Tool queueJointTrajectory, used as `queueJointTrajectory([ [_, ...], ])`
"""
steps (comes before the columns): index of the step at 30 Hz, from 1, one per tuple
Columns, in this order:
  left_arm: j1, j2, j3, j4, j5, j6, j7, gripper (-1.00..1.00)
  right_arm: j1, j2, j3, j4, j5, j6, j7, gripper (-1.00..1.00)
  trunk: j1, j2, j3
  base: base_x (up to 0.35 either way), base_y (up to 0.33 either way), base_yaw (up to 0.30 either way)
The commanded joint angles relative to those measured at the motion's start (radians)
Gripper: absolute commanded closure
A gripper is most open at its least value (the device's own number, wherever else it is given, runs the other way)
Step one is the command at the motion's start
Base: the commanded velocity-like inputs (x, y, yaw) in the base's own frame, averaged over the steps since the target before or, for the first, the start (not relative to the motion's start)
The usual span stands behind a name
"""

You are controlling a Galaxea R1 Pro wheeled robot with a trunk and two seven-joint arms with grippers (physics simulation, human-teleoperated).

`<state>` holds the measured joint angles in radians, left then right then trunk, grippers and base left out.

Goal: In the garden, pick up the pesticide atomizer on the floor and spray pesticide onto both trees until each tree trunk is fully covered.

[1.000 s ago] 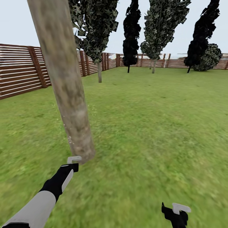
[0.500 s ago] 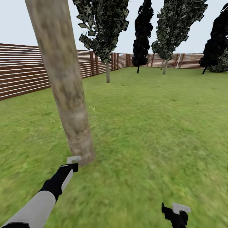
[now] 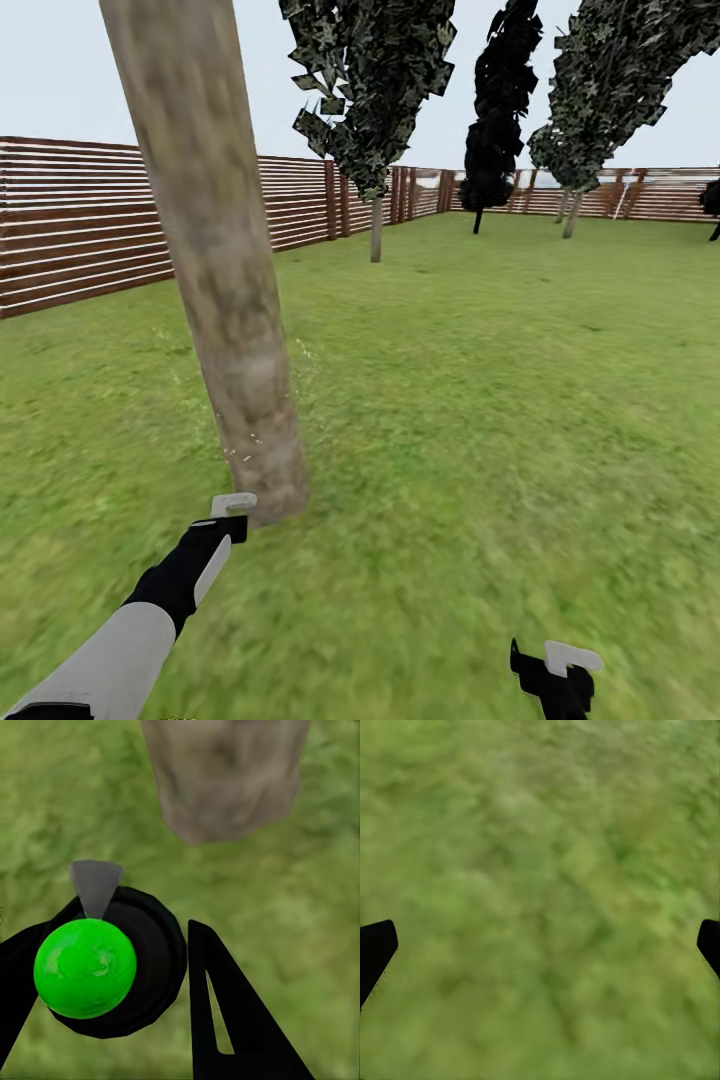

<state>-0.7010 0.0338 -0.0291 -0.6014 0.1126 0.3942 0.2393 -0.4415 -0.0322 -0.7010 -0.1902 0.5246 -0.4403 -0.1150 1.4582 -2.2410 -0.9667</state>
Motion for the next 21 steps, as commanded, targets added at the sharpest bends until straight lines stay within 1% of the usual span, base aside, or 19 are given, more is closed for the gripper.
queueJointTrajectory([
  [1,0.000,0.000,0.000,-0.001,-0.001,0.000,0.000,1.00,0.000,0.000,0.000,0.000,0.000,0.000,0.000,-1.00,0.000,0.000,0.000,0.125,-0.262,0.276],
  [4,0.000,0.000,0.000,-0.001,-0.001,-0.001,0.000,1.00,0.000,0.000,0.000,0.000,0.000,0.000,0.000,-1.00,0.000,0.000,0.000,0.125,-0.263,0.190],
  [14,0.000,-0.002,-0.001,-0.001,-0.001,-0.001,0.000,1.00,0.000,0.000,0.000,0.000,0.000,0.000,0.000,-1.00,0.000,0.000,0.000,0.093,-0.270,0.023],
  [17,0.000,-0.002,-0.001,-0.001,-0.001,-0.001,0.000,1.00,0.000,0.000,0.000,0.000,0.000,0.000,0.000,-1.00,0.000,0.000,0.000,0.089,-0.272,0.188],
  [21,0.000,-0.002,-0.002,-0.001,-0.001,-0.001,0.000,1.00,0.000,0.000,0.000,0.000,0.000,0.000,0.000,-1.00,0.000,0.000,0.000,0.089,-0.272,0.268],
])
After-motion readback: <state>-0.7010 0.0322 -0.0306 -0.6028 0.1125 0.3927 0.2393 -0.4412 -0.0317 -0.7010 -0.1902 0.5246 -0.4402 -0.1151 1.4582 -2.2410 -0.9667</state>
